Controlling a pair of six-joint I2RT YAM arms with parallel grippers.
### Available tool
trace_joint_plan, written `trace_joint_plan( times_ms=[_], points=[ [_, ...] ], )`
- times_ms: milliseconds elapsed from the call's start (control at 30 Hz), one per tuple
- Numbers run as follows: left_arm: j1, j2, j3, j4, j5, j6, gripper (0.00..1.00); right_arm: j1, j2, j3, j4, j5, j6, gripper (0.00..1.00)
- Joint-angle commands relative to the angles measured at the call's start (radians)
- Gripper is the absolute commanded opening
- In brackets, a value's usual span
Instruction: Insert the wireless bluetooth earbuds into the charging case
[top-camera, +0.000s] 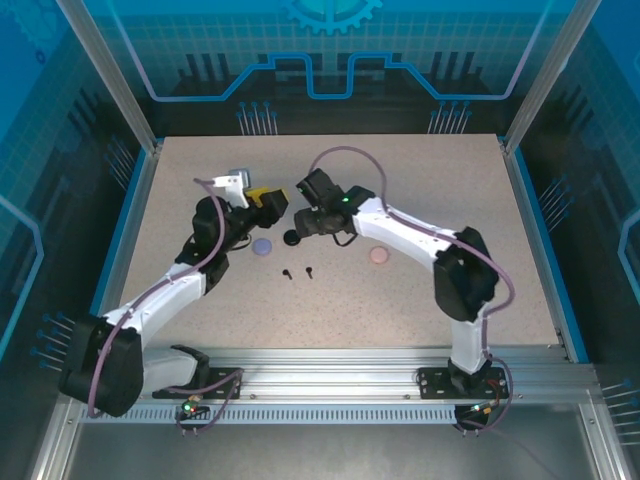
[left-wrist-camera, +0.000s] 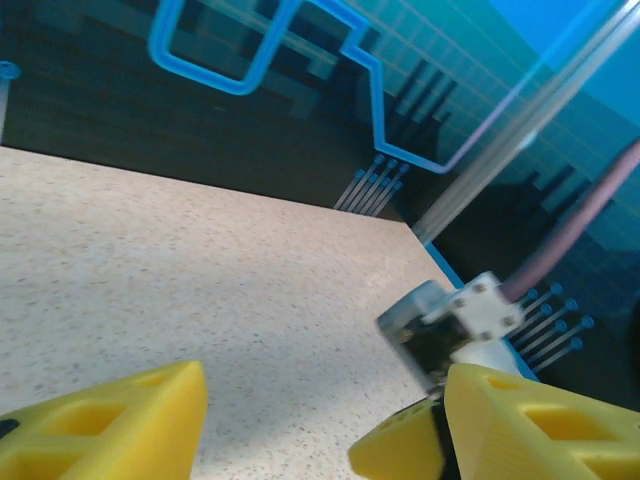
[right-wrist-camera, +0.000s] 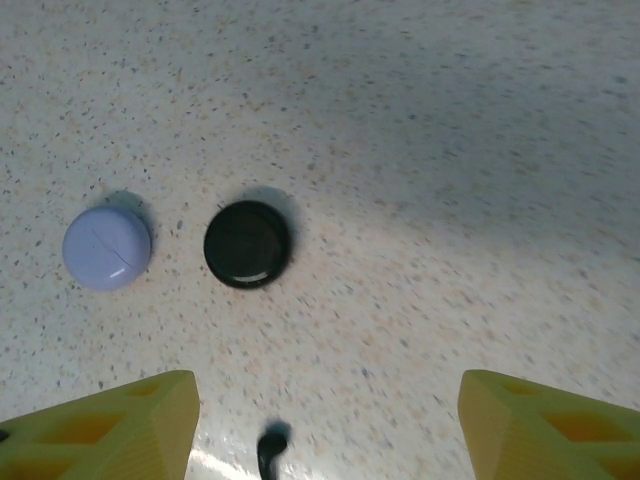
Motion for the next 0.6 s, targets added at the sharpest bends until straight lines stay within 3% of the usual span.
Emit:
trace_joint_plan(
  times_ms=[0,233,567],
  points=[
    [0.035,-0.059,-0.034,0.03,-0.061,-0.034,0.68,0.02,0.117,0.129,-0.074,-0.004,-0.049,0.7],
    [0.116,-0.153,-0.078,0.03,-0.116,-0.093,0.72,0.049,0.334,0.373,-0.185,0.013,-0.048,0.7],
    [0.153,-0.186,-0.08,0.003,-0.114,-0.141,0.74,0.066,0.55,0.643,-0.319,0.051,0.01,0.73]
  ],
)
